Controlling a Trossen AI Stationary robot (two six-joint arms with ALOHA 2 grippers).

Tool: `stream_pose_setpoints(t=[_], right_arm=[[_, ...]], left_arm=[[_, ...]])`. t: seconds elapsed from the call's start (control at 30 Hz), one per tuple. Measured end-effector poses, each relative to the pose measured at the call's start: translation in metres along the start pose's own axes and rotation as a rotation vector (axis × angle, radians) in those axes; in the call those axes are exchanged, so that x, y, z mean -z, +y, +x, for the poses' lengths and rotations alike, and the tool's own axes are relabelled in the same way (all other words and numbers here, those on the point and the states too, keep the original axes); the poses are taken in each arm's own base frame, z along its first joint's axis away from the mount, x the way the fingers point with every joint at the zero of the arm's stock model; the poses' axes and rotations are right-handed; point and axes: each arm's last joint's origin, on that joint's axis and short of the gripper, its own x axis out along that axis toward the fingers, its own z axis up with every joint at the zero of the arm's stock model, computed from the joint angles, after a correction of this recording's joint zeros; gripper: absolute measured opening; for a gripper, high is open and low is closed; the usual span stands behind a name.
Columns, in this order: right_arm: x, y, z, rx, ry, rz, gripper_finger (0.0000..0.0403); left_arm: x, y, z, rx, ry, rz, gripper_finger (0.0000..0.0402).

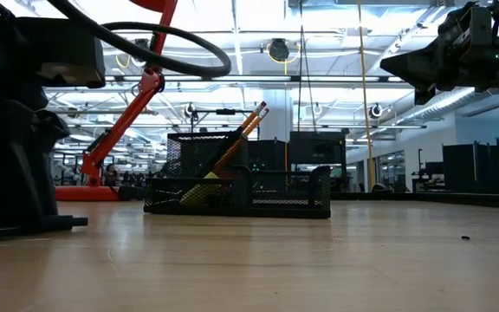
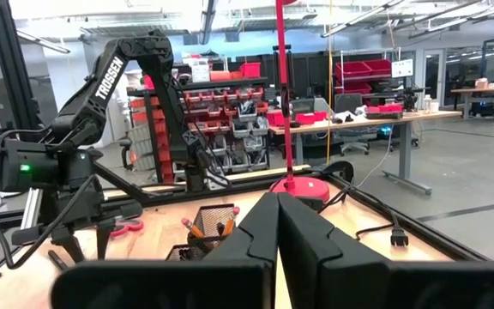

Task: Pick and place office supplies into organizer
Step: Put the left pen into the top left section of the desk organizer

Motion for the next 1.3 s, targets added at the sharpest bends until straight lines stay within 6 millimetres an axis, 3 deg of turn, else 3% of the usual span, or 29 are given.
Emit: stream_pose_setpoints(t=[0.3, 0.6, 1.03, 1.3], right_arm=[[0.0, 0.0, 0.0, -0.001, 0.001, -0.013, 0.0004], [0.0, 0.0, 0.0, 0.002, -0.001, -0.019, 0.0004], [0.0, 0.0, 0.0, 0.002, -0.001, -0.019, 0.0004], [0.0, 0.0, 0.0, 0.003, -0.001, -0.022, 0.0004]], left_arm=[[-0.004, -0.003, 0.0, 0.014, -0.06, 0.098, 0.0028], [-0.025, -0.013, -0.009, 0.054, -0.337, 0.344, 0.0049], [-0.088, 0.005, -0.067, 0.178, -0.668, 0.529, 0.0039], [-0.129, 0.048, -0.109, 0.253, -0.853, 0.541, 0.0032]])
